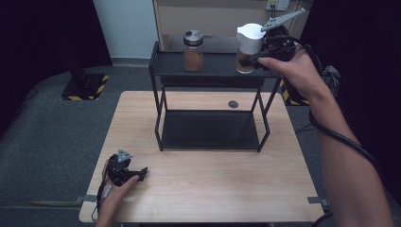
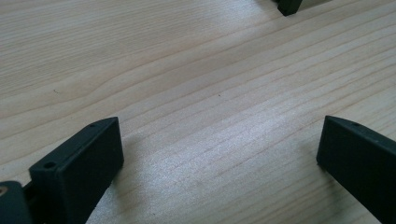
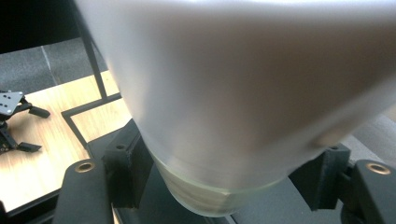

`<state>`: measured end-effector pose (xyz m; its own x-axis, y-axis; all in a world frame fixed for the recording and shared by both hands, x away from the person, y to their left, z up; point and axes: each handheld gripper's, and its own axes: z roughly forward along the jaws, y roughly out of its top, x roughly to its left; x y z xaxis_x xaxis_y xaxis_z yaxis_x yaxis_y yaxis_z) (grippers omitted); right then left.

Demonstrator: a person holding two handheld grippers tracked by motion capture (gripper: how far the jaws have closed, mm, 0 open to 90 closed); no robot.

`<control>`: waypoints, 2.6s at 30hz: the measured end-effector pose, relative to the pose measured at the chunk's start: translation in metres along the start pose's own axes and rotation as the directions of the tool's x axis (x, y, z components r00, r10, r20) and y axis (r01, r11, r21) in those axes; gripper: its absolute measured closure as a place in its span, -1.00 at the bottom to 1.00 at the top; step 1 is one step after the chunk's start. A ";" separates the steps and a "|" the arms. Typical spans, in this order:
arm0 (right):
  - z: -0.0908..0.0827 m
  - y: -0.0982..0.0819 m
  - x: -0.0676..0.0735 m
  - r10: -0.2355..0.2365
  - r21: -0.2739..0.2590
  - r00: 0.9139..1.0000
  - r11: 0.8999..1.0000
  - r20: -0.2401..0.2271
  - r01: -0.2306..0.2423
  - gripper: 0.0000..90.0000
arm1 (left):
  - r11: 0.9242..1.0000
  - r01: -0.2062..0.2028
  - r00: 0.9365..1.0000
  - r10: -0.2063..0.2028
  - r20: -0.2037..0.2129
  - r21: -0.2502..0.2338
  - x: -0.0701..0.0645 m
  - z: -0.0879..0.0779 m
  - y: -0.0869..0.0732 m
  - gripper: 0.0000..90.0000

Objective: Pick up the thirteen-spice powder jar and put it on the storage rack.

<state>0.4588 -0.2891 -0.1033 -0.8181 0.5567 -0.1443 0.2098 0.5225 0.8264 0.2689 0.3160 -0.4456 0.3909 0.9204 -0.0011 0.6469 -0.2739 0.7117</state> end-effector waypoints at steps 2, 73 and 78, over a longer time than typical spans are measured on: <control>0.003 0.001 -0.002 0.003 0.004 1.000 1.000 0.001 -0.003 -0.30 | 1.000 0.000 1.000 0.000 0.000 0.000 0.000 0.000 0.000 -1.00; 0.045 0.015 -0.020 0.121 0.062 0.992 0.991 -0.029 -0.119 -0.31 | 1.000 -0.001 1.000 0.001 0.000 0.000 0.000 0.000 0.000 -1.00; 0.045 0.016 -0.020 0.112 0.065 0.993 0.992 -0.028 -0.110 -0.32 | 1.000 -0.001 1.000 0.001 0.001 0.000 0.000 0.000 0.000 -1.00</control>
<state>0.5030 -0.2628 -0.1118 -0.8042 0.5934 -0.0351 0.3333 0.4989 0.8000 0.2693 0.3160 -0.4456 0.3920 0.9199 -0.0006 0.6467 -0.2751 0.7114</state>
